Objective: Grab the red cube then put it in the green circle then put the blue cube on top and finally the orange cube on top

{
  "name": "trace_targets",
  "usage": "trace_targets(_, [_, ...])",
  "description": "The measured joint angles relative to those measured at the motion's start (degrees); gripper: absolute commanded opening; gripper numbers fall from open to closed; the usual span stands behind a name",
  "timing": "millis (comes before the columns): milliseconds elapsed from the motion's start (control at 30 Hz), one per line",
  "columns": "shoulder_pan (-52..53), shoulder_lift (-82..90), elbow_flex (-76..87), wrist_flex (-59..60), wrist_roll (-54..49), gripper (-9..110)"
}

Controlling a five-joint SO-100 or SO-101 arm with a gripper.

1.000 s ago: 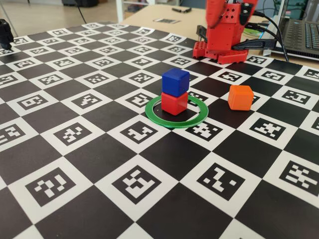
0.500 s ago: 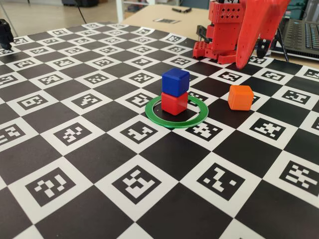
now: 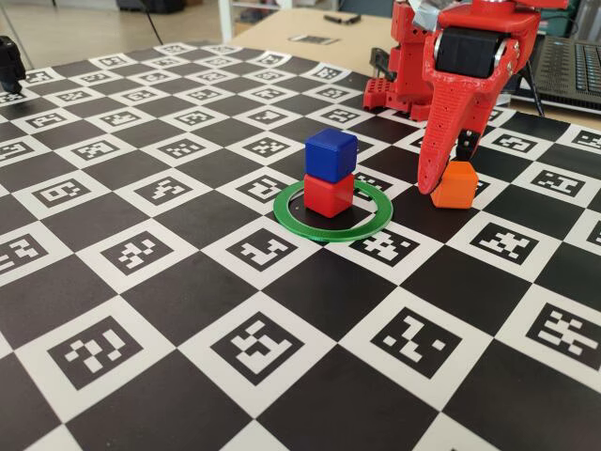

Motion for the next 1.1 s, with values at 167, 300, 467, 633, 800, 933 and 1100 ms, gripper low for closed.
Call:
trace_targets(167, [0.18, -2.02, 0.0, -1.14, -1.67, 43])
trace_targets(300, [0.97, -2.64, 0.0, -1.14, -4.13, 43])
trace_targets(467, [2.02, -2.81, 0.0, -1.14, -9.23, 43])
trace_targets(633, [2.9, -2.81, 0.0, -1.14, -13.8, 43])
trace_targets(800, [2.99, -2.81, -0.26, -1.14, -17.49, 42])
trace_targets(933, [2.99, -2.81, -1.14, -2.29, -19.78, 42])
trace_targets(1100, [2.99, -2.81, -1.14, -3.6, -23.29, 39])
